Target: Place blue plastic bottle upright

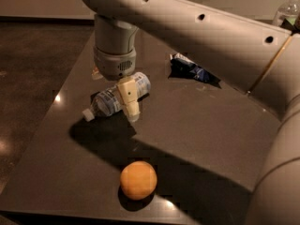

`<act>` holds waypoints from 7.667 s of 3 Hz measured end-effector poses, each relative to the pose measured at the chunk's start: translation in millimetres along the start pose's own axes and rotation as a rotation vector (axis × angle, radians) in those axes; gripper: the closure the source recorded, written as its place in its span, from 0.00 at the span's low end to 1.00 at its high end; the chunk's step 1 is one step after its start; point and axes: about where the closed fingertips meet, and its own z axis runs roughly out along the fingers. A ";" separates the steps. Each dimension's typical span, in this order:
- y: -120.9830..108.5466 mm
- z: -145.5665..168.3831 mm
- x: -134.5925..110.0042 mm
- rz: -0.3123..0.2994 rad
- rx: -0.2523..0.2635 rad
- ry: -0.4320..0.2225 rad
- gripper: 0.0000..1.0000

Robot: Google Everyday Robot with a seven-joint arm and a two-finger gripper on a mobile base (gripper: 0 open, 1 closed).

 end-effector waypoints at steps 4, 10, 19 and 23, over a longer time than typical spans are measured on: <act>-5.4 -27.7 1.7 0.032 0.005 -0.070 0.84; 9.4 -112.5 -37.4 0.408 0.150 -0.939 1.00; -40.9 -81.8 6.3 0.558 0.444 -1.457 0.85; -43.6 -78.5 4.6 0.553 0.492 -1.495 0.00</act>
Offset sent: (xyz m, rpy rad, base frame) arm 0.0090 -0.0044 -0.0064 -0.0851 0.0402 -0.0249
